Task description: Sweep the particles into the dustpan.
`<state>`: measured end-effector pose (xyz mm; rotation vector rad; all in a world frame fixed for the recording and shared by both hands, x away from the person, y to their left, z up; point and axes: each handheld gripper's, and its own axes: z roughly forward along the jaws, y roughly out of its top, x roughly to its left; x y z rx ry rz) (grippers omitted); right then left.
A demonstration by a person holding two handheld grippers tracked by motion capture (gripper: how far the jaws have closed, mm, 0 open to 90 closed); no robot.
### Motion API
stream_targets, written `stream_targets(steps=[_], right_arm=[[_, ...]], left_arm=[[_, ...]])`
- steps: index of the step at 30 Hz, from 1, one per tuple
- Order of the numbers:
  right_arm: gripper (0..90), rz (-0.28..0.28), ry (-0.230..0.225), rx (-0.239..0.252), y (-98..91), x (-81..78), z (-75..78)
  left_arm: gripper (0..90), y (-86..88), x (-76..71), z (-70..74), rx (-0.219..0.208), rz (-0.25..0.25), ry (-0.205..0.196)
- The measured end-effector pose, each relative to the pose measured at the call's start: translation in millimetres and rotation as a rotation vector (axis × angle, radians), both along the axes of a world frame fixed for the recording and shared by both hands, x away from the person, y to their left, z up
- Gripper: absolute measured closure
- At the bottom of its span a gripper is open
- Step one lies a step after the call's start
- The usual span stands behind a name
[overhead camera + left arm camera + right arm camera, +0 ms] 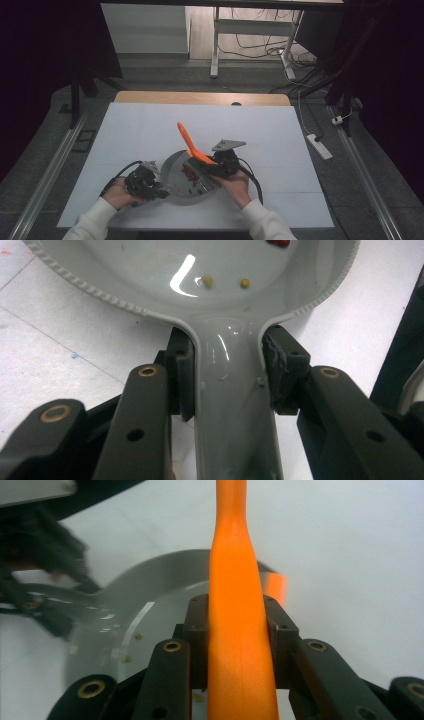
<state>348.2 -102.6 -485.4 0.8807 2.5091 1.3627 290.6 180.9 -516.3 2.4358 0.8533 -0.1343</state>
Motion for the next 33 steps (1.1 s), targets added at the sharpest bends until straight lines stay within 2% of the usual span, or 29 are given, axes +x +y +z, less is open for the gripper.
stream_targets(steps=[6, 11, 20, 33], right_arm=[[70.0, -0.064, -0.053, -0.057, -14.8, 8.5, 1.8], [70.0, -0.089, -0.059, -0.069, -21.8, 13.1, 1.6], [70.0, -0.108, -0.067, -0.064, -30.2, 16.5, 4.7], [70.0, -0.106, -0.088, -0.05, -42.8, 15.6, 14.3]], left_arm=[[61.3, -0.2, 0.0, -0.2, 0.001, 0.001, -0.001], [61.3, -0.2, -0.2, -0.5, -0.002, 0.003, -0.007], [61.3, 1.6, -0.8, -0.8, -0.029, 0.014, -0.03], [61.4, 0.7, -6.0, 0.7, -0.037, 0.031, -0.082]])
